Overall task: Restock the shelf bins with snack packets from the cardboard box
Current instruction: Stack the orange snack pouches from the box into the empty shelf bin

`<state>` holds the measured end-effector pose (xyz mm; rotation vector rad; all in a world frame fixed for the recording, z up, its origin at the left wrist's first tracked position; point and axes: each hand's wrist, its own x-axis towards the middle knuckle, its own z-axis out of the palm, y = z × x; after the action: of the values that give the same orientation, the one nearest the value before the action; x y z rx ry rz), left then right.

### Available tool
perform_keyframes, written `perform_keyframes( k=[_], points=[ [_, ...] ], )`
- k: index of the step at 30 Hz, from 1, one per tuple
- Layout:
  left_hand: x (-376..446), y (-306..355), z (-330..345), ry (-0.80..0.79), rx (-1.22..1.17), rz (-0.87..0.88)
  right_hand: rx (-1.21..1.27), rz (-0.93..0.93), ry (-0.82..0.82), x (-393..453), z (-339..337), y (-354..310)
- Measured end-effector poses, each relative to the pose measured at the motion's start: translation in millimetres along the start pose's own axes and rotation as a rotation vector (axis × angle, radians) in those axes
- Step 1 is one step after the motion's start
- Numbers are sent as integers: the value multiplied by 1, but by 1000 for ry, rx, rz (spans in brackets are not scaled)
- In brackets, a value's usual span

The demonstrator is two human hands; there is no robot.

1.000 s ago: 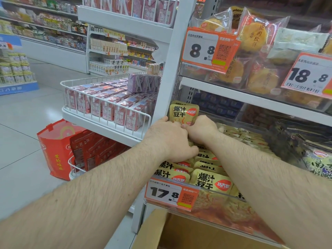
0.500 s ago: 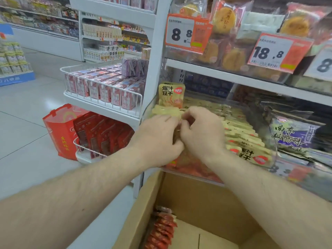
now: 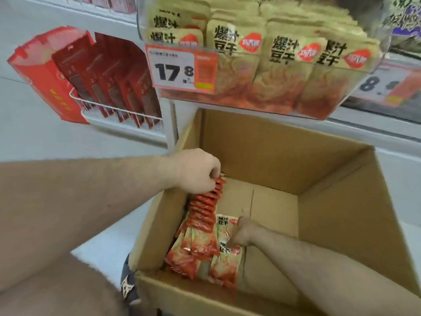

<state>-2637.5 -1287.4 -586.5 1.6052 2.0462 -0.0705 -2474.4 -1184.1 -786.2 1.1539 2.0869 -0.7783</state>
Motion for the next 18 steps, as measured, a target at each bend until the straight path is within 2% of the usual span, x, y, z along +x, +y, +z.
perform_keyframes(
  k=[2, 6, 10, 12, 14, 16, 18],
  points=[
    [4, -1, 3, -2, -28, -3, 39, 42, -64, 13, 21, 13],
    [8, -1, 8, -33, -65, -15, 68, 56, -89, 10, 47, 25],
    [10, 5, 8, -40, -153, -23, 92, 36, -144, 1, 24, 29],
    [11, 9, 8, -31, -232, -53, 283, 73, -164, -3, -8, 38],
    [14, 13, 10, -41, -305, -98, 606, 96, -240, -14, -44, 46],
    [17, 16, 12, -78, -402, -167, 949, 22, -346, -25, -72, 48],
    [19, 20, 12, -109, -516, -236, 1167, -132, -437, -37, -88, 35]
  ],
)
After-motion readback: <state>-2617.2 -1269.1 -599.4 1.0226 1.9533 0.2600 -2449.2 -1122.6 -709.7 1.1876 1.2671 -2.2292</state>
